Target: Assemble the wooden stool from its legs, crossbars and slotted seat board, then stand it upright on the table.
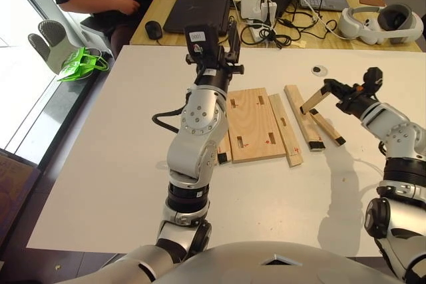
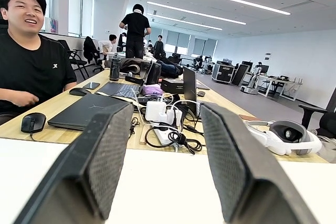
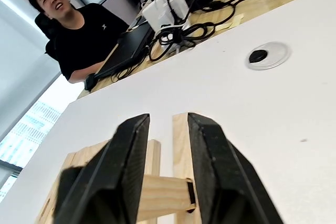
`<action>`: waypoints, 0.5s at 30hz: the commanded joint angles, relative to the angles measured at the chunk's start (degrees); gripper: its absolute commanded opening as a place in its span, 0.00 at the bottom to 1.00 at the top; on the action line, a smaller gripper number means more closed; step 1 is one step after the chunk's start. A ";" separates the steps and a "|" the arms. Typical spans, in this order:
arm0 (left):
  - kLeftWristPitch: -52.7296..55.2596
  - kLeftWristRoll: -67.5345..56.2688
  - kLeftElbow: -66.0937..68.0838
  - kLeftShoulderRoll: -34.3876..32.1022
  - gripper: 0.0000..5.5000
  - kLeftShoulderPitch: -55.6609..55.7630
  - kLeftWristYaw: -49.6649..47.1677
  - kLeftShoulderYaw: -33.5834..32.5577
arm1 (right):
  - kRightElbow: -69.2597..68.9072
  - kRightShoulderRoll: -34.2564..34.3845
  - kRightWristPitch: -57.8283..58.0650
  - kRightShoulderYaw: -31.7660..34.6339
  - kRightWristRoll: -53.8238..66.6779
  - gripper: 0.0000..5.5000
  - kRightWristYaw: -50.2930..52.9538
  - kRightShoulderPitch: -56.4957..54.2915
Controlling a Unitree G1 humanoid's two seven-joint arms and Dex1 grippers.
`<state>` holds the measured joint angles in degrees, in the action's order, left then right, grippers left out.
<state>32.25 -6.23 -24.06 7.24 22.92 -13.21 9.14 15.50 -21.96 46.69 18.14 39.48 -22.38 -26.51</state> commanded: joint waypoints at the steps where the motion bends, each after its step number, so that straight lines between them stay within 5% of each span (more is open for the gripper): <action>1: 0.25 -0.04 0.72 2.75 0.43 -1.75 -0.30 0.01 | -5.06 4.68 5.32 -4.91 0.60 0.25 1.04 0.32; 5: -0.35 0.12 1.22 2.79 0.43 -2.19 -0.47 0.04 | -8.76 5.29 11.17 -9.60 -0.24 0.25 0.46 0.73; 8: -0.79 0.25 1.23 2.97 0.43 -2.15 -0.94 -0.30 | -6.84 4.54 7.55 -6.28 -0.93 0.25 1.45 -4.65; 11: -1.51 0.63 1.08 3.26 0.43 -2.98 -1.75 -0.10 | 3.00 1.53 0.30 -5.55 -6.09 0.25 1.66 -12.83; 15: -2.67 0.54 1.97 3.67 0.43 -2.31 -2.70 0.04 | 20.30 -1.66 -6.50 -14.68 -17.84 0.37 -3.55 -19.29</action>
<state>30.07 -6.11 -23.05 7.23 22.92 -15.32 8.98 28.71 -22.74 42.41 8.08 26.88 -23.74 -43.51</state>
